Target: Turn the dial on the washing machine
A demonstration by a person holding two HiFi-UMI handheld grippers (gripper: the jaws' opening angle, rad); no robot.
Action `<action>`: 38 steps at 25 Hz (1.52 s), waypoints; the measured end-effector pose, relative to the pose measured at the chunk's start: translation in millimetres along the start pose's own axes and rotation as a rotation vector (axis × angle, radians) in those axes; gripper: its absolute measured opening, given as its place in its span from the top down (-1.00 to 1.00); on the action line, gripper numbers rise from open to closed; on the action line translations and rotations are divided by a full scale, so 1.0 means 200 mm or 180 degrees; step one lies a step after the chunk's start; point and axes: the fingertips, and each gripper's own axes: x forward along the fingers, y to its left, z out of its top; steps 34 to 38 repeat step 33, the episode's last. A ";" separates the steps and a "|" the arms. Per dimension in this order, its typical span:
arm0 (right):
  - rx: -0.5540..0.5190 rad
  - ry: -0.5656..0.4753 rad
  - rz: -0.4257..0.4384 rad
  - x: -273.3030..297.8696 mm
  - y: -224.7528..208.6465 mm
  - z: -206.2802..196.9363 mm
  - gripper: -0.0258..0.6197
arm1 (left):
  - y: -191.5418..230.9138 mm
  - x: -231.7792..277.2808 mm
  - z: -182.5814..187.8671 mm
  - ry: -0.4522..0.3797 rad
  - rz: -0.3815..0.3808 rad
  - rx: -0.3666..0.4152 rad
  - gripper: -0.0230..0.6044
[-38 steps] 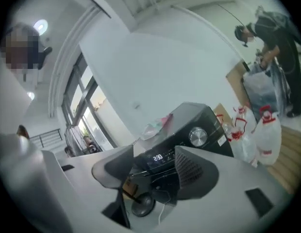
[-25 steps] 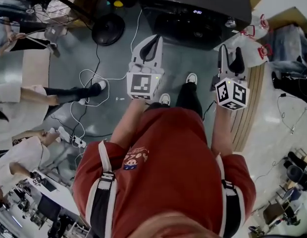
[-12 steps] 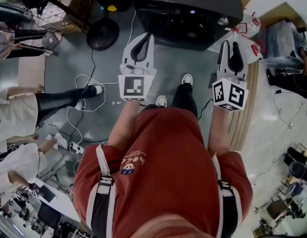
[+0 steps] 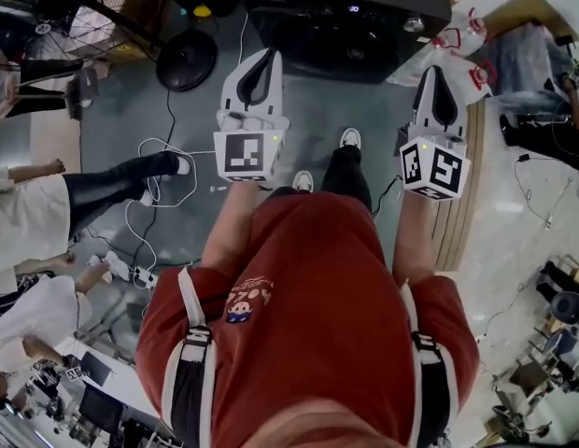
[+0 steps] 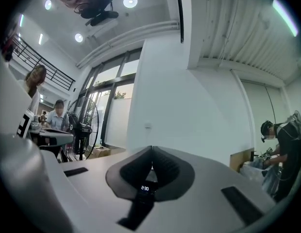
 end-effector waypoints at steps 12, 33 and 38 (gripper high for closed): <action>-0.0107 -0.0036 -0.0013 0.00 -0.01 0.06 0.90 | -0.04 0.03 0.04 -0.0055 -0.0065 0.0001 0.88; -0.0135 0.0088 0.0015 0.10 -0.01 -0.02 0.90 | 0.02 0.11 -0.03 -0.0015 -0.0035 0.0039 0.87; -0.0135 0.0088 0.0015 0.10 -0.01 -0.02 0.90 | 0.02 0.11 -0.03 -0.0015 -0.0035 0.0039 0.87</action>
